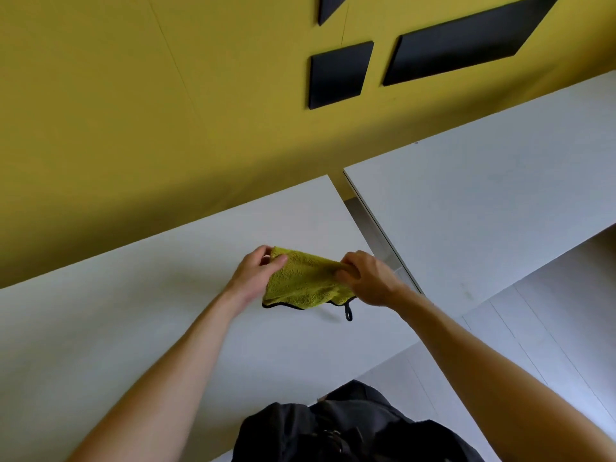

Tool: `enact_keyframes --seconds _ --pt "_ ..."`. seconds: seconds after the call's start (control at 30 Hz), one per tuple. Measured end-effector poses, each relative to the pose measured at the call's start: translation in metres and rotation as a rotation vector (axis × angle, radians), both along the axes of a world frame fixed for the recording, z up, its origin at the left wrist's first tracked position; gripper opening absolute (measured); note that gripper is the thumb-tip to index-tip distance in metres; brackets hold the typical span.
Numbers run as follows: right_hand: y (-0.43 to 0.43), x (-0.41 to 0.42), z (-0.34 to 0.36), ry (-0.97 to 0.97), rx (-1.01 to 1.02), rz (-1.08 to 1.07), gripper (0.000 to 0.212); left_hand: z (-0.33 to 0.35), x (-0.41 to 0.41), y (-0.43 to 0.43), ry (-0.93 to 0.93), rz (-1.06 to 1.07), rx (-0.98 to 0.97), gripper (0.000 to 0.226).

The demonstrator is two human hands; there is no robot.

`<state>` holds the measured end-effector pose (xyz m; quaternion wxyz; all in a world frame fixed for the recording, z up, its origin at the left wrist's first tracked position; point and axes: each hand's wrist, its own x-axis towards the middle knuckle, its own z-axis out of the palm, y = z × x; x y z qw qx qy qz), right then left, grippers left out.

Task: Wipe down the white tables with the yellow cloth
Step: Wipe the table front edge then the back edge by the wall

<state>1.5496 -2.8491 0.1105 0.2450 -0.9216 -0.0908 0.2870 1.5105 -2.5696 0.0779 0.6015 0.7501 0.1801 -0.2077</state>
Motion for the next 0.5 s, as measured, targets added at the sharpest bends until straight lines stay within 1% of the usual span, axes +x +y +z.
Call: enact_keyframes --seconds 0.03,0.1,0.13,0.17,0.2,0.23,0.27,0.3,0.33,0.37,0.4,0.43,0.5 --pt "0.004 0.003 0.012 -0.006 0.014 0.028 0.012 0.007 0.005 0.003 -0.077 -0.016 0.035 0.019" --pt "0.012 0.008 0.033 0.054 0.056 0.098 0.017 0.023 0.018 0.006 -0.247 -0.102 0.166 0.016" --pt "0.018 0.01 0.041 0.095 0.089 0.116 0.022 0.032 0.025 0.007 -0.308 -0.119 0.197 0.018" --pt "0.023 0.012 0.047 0.124 0.122 0.112 0.024 0.043 0.033 0.01 -0.322 -0.104 0.201 0.023" --pt "0.028 0.013 0.05 0.136 0.159 0.087 0.021 0.051 0.039 0.016 -0.284 -0.06 0.177 0.031" --pt "0.033 0.014 0.051 0.137 0.195 0.055 0.015 0.054 0.041 0.024 -0.197 0.001 0.12 0.044" --pt "0.037 0.013 0.051 0.134 0.224 0.027 0.01 0.053 0.04 0.032 -0.102 0.084 0.037 0.064" --pt "0.041 0.012 0.05 0.131 0.23 0.007 0.008 0.046 0.036 0.038 0.038 0.169 -0.058 0.084" --pt "0.043 0.011 0.047 0.127 0.206 0.002 0.009 0.032 0.029 0.04 0.19 0.239 -0.151 0.097" --pt "0.044 0.009 0.045 0.12 0.149 0.008 0.01 0.015 0.018 0.035 0.313 0.276 -0.254 0.099" --pt "0.045 0.007 0.044 0.108 0.083 0.016 0.013 0.001 0.005 0.025 0.388 0.3 -0.344 0.095" --pt "0.045 0.004 0.043 0.096 0.027 0.009 0.015 -0.014 -0.005 0.011 0.425 0.308 -0.404 0.091" --pt "0.043 0.001 0.043 0.072 -0.004 -0.067 0.02 -0.027 -0.023 -0.017 0.451 0.303 -0.472 0.09"
